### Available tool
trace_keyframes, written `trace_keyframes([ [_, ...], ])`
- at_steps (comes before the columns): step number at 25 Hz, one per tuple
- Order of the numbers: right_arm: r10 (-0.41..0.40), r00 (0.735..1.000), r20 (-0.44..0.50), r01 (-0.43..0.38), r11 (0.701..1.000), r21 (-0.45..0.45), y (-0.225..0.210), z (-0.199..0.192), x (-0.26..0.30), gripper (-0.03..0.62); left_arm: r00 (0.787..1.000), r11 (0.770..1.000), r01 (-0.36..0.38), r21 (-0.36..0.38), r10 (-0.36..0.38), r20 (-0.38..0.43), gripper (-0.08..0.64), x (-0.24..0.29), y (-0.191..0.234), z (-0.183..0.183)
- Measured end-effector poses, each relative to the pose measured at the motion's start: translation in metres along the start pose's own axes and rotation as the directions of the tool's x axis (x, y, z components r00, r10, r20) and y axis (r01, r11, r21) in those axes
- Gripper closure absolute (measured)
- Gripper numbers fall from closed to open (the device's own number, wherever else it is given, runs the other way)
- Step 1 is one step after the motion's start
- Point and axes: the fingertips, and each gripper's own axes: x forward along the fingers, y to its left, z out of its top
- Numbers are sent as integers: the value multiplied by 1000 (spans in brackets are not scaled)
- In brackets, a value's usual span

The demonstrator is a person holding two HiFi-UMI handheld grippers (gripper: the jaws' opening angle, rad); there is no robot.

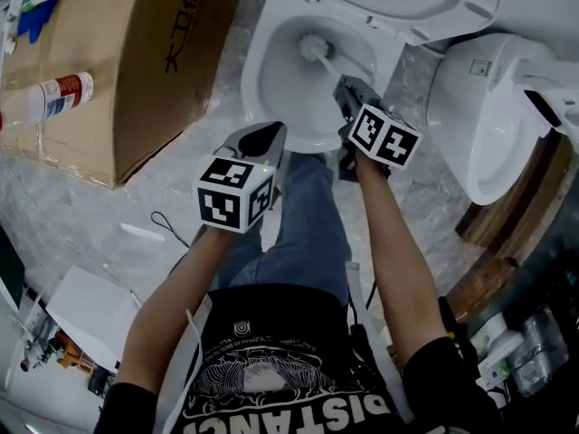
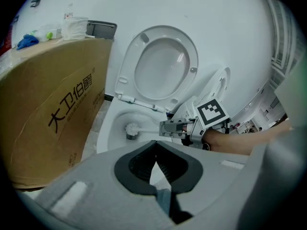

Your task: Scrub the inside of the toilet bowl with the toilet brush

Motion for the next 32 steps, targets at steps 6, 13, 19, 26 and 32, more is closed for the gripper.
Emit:
trace_keyframes([
  [6,-40,999,9,40,999,24,-29,6,-8,426,1000,1000,5,9,-5,-5,561,9,-8,4],
  [13,-93,995,32,90,992,83,-48,-12,-30,425,998,997,50,59,-48,-30,561,10,-16,2],
  [19,-116,993,27,111,983,147,-46,-46,-44,426,996,992,79,103,-74,-57,561,4,-16,-6],
  [26,-103,995,-11,103,974,200,-21,-93,-51,426,993,987,99,126,-91,-72,561,-5,-11,-13],
  [32,-53,998,-22,57,975,214,6,-107,-44,425,995,991,81,111,-74,-68,561,-11,-4,-16],
])
